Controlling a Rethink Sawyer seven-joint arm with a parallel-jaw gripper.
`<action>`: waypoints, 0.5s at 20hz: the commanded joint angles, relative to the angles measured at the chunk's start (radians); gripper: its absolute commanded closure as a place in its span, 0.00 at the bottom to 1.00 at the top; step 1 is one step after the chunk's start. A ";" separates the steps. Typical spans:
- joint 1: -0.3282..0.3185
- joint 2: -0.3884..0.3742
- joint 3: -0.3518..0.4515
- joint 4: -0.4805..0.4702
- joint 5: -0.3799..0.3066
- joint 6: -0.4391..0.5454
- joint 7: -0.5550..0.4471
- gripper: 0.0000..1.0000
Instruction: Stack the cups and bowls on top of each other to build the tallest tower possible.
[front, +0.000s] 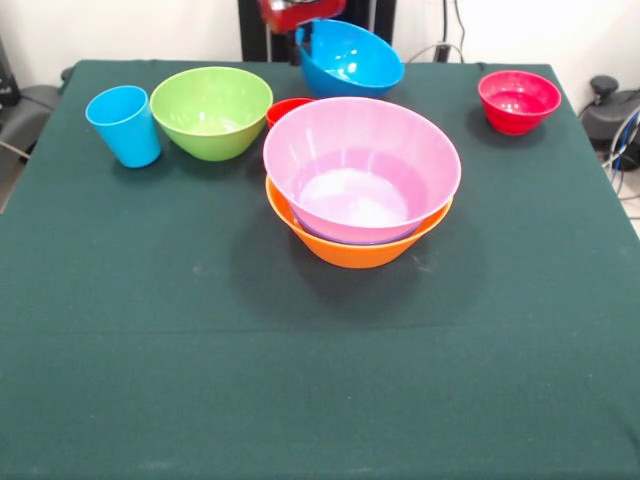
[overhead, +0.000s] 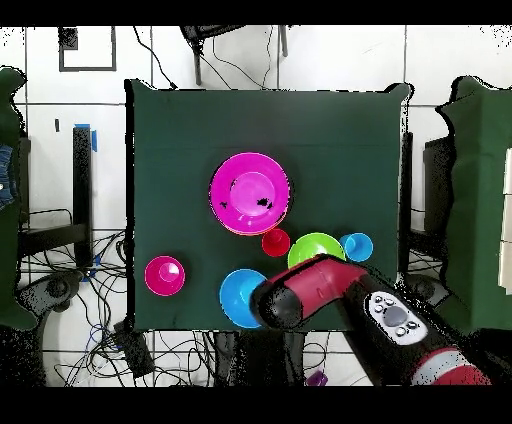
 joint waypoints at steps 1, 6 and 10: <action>0.163 -0.089 -0.062 0.001 0.122 -0.031 0.279 1.00; 0.237 -0.108 -0.077 -0.024 0.198 0.011 0.286 1.00; 0.282 -0.105 -0.094 -0.049 0.239 0.028 0.290 1.00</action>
